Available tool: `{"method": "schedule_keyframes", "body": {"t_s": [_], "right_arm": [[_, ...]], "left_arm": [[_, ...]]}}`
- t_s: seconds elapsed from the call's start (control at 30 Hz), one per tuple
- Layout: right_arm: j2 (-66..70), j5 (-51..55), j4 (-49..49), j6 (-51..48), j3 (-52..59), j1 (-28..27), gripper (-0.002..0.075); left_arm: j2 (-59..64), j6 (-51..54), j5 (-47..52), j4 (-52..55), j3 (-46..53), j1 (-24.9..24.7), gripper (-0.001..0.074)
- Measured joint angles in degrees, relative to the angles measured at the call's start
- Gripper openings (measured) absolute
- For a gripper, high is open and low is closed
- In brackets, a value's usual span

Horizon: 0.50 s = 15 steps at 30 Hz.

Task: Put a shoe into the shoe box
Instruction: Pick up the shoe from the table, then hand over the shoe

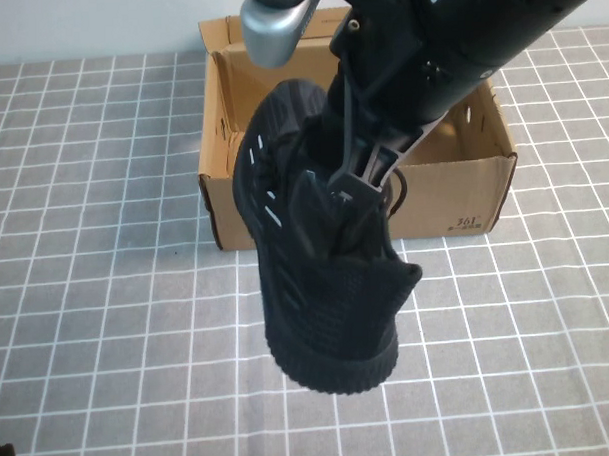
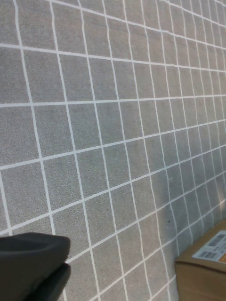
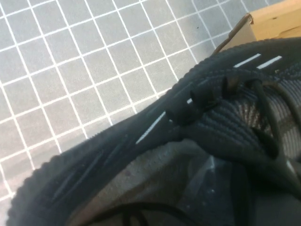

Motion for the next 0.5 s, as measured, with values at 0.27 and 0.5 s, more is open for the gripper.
{"method": "schedule_keyframes", "body": {"t_s": [0.27,0.5], "right_arm": [[0.0,0.42,0.0,2.58,-0.38,0.0,-0.0006],[0.12,0.42,-1.39,4.74,-0.38,0.0,-0.0006]], "left_arm": [[0.0,0.0,0.0,0.0,0.0,0.0,0.0],[0.0,-1.81,-5.14,-1.76,0.0,0.0,0.0]]}}
